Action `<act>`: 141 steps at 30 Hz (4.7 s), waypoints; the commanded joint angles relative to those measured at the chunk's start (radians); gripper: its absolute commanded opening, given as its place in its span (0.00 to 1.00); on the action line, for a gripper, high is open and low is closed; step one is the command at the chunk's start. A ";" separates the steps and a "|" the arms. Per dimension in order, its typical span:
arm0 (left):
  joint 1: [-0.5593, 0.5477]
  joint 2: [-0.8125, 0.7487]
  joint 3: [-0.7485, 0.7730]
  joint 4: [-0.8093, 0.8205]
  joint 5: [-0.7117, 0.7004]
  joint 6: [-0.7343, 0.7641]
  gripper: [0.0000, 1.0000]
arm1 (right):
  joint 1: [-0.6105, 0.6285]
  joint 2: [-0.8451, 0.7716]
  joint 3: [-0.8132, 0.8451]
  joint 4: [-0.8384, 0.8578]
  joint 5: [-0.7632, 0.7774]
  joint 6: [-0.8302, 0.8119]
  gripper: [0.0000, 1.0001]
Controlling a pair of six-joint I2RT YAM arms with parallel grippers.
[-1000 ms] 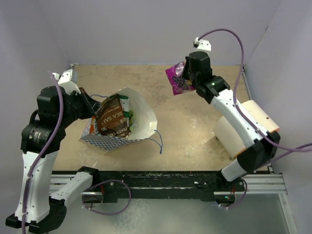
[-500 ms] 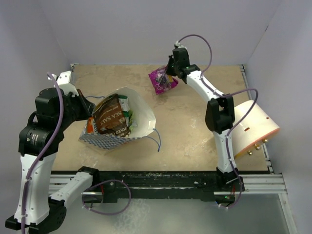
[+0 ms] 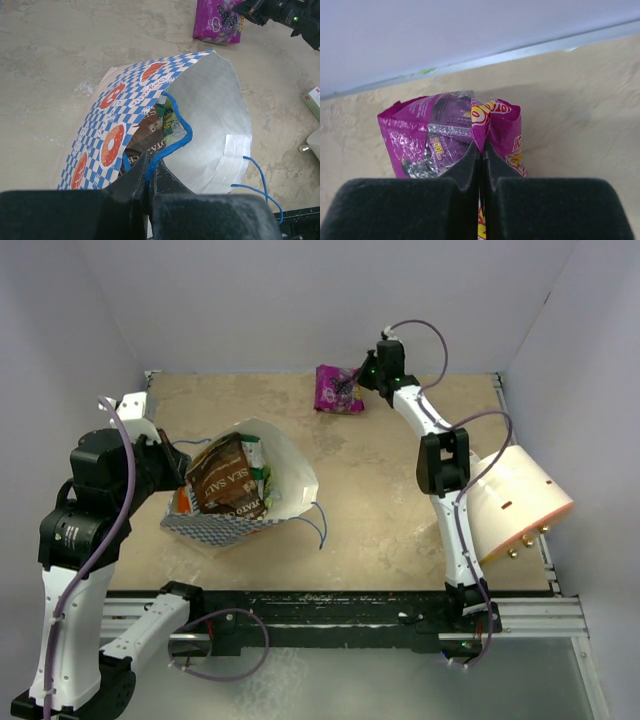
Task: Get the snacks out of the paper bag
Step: Place the snack at the center of the board, then take out the snack from the paper bag.
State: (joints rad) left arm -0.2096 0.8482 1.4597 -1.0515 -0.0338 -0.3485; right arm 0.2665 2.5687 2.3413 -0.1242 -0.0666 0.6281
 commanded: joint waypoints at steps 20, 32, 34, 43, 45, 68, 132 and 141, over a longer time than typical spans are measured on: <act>-0.001 -0.043 -0.021 0.166 0.141 -0.042 0.00 | -0.001 -0.268 0.069 -0.139 -0.030 -0.149 0.61; 0.000 -0.008 -0.062 0.356 0.380 -0.169 0.00 | 0.242 -0.942 -0.719 -0.063 -0.318 -0.215 0.64; -0.001 -0.012 -0.074 0.362 0.402 -0.174 0.00 | 0.368 -1.034 -0.833 0.016 -0.290 -0.273 0.65; -0.001 -0.002 -0.026 0.306 0.413 -0.131 0.00 | 0.704 -1.130 -1.065 0.288 -0.290 -0.787 0.64; -0.001 -0.004 -0.020 0.310 0.423 -0.136 0.00 | 0.718 -1.084 -1.024 0.254 -0.279 -0.939 0.68; 0.000 -0.007 0.043 0.262 0.422 -0.155 0.00 | 0.714 -0.656 -0.770 0.292 -0.380 -1.706 0.88; -0.001 -0.034 0.055 0.098 0.021 -0.178 0.00 | 0.689 -1.172 -0.756 0.205 -0.018 -1.098 0.00; 0.000 -0.035 0.007 0.119 0.006 -0.204 0.00 | 0.689 -1.270 -0.543 0.078 0.243 -1.095 0.00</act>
State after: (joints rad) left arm -0.2096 0.8162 1.4734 -1.0111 -0.0151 -0.5331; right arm 0.9550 1.3643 1.6783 -0.0444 0.0006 -0.4591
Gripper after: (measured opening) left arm 0.007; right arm 0.011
